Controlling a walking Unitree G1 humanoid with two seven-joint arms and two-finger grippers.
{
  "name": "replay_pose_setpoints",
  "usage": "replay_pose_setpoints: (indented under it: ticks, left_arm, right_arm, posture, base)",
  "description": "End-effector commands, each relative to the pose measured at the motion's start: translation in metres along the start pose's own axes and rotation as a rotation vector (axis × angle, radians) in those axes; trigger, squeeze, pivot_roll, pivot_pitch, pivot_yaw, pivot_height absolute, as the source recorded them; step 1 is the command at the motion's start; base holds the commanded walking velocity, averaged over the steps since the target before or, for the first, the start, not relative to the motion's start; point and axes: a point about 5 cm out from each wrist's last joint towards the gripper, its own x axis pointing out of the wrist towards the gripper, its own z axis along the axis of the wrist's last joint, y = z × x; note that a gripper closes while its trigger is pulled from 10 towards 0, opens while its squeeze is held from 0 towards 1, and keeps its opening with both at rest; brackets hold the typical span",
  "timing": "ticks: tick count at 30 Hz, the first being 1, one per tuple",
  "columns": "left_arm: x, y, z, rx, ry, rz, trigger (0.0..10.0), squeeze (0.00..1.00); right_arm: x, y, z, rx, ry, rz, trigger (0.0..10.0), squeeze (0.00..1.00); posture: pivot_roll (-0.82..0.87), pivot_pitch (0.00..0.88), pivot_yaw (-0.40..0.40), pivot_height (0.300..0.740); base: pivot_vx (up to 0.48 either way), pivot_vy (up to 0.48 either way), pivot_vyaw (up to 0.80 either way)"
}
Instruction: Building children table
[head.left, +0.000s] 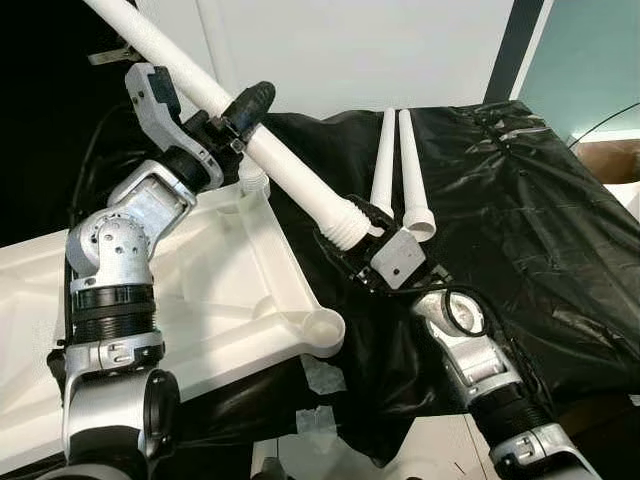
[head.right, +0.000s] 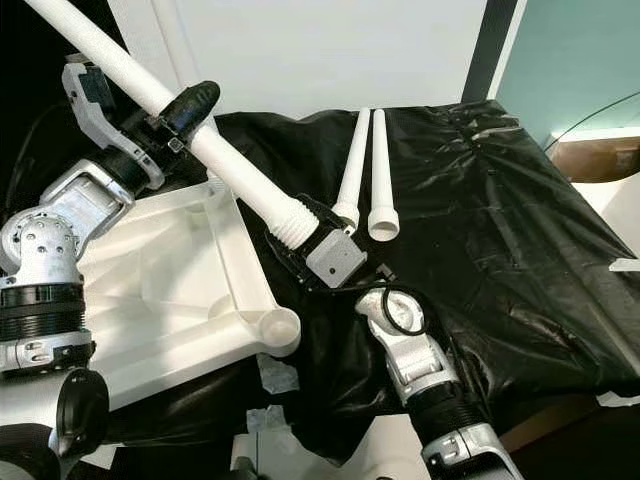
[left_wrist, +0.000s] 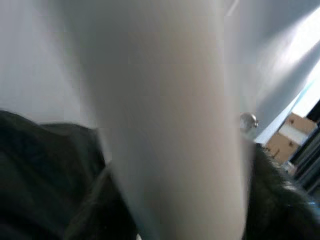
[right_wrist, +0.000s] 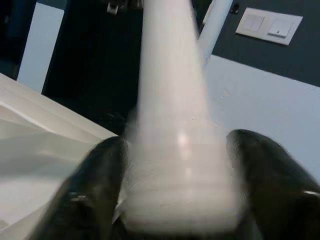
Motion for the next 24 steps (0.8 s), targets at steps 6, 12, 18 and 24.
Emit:
replay_pose_setpoints:
  ticks: [6,12,18,24]
  left_arm:
    - [0.001,-0.016,-0.003,0.05,0.037,-0.249,0.0,0.0]
    - [0.005,-0.026,0.0,0.114,0.008,-0.219,4.9,0.0]
    - [0.009,-0.045,-0.008,0.198,-0.021,-0.214,10.0,0.0]
    - [0.013,-0.061,-0.024,0.288,-0.021,-0.193,10.0,0.0]
  right_arm:
    - [0.002,-0.001,0.005,0.032,-0.011,-0.013,10.0,1.0]
    - [0.002,-0.005,0.0,0.037,0.033,-0.043,10.0,1.0]
    - [0.01,-0.007,-0.003,0.098,0.085,-0.042,10.0,0.0]
    - [0.021,-0.01,-0.003,0.111,0.126,-0.031,10.0,0.0]
  posture:
    - [0.07,0.0,0.065,0.74]
    - [0.07,0.0,0.066,0.74]
    - [0.07,0.0,0.062,0.74]
    - [0.09,0.0,0.054,0.74]
  base:
    - [0.0,0.0,0.0]
    - [0.0,0.0,0.0]
    - [0.0,0.0,0.0]
    - [0.0,0.0,0.0]
